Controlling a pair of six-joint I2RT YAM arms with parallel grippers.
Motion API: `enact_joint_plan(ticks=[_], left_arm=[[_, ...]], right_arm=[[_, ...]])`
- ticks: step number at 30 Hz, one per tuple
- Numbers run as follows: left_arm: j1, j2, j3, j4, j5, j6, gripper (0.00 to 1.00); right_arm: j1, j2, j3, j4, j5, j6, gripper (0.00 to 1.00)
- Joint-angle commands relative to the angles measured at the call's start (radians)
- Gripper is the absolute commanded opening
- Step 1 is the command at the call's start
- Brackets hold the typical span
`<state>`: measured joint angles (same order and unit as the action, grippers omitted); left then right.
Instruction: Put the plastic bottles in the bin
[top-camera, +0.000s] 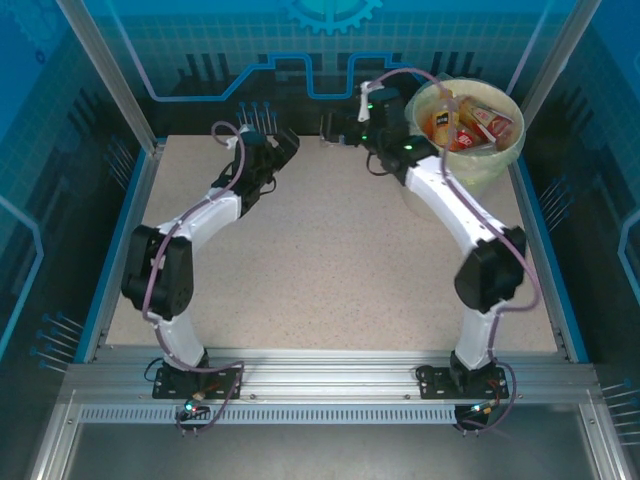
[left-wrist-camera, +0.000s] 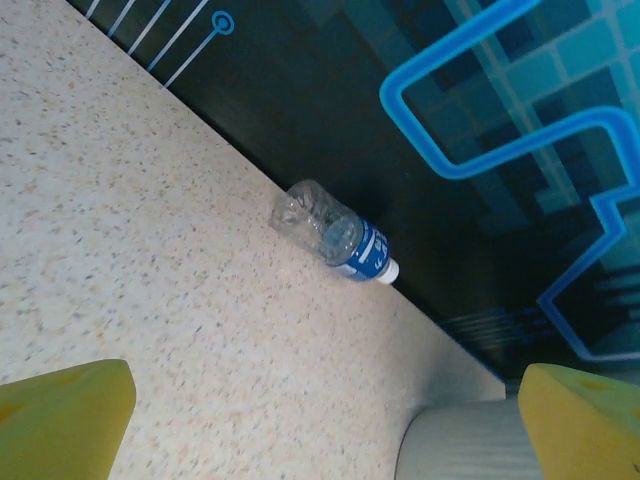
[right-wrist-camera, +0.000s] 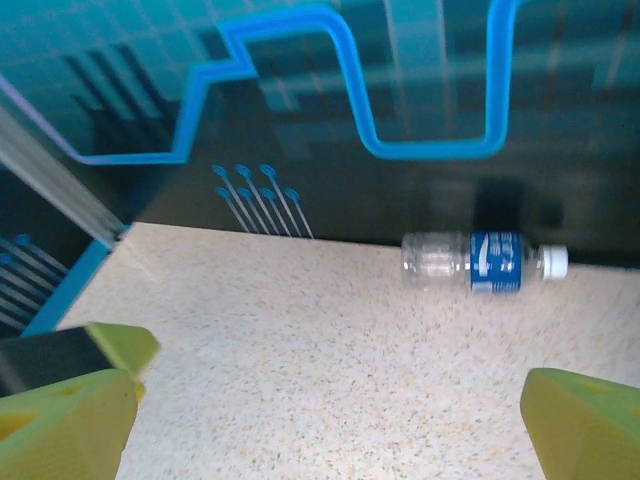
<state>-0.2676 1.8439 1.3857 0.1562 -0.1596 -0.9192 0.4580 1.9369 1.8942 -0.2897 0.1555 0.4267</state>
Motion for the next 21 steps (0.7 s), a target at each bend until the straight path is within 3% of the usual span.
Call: enact_joint_plan(ticks=[1,7,10,15,17,21], left_arm=[[0.016,0.120,0.119,0.018,0.011,-0.075,0.99],[0.047,0.356,0.357,0.092,0.123,0.086,0.99],[0.073,0.484,0.495,0.112,0.237,0.079,0.99],[0.092,0.714,0.779,0.137,0.373,0.051,0.99],[0.094,0.816,0.931,0.104,0.411,0.043,0.99],[0.096,0.982,1.112,0.205,0.469,0.020,0.99]], right_arm=[[0.020,0.125,0.044,0.126,0.141,0.181,1.00],[0.019,0.412,0.257,0.141,0.310,0.252,1.00],[-0.004,0.560,0.412,0.066,0.344,0.324,1.00],[-0.042,0.754,0.639,0.065,0.340,0.299,1.00],[-0.069,0.826,0.734,0.067,0.284,0.313,1.00],[-0.125,0.895,0.776,0.120,0.213,0.394,1.00]])
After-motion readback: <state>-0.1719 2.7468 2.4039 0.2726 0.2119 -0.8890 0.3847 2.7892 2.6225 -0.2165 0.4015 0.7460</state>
